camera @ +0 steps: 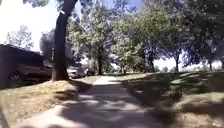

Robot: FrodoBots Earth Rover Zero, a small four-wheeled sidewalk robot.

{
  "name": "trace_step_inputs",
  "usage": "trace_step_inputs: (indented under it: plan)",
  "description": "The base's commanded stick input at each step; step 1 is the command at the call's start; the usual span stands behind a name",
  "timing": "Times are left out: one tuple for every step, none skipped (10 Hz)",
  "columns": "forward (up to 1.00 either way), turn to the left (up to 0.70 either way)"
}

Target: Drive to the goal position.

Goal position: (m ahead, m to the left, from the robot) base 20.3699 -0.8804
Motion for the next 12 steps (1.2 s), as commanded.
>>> trace_step_inputs:
  plan:
    - [0.85, -0.01]
    - [0.85, -0.09]
    - [0.85, -0.30]
    - [0.85, -0.32]
    - [0.85, -0.04]
    - [0.85, -0.02]
    - [0.85, 0.00]
    - [0.85, 0.05]
    - [0.85, 0.34]
    - [0.85, 0.34]
    - [0.85, 0.34]
    - [0.85, 0.34]
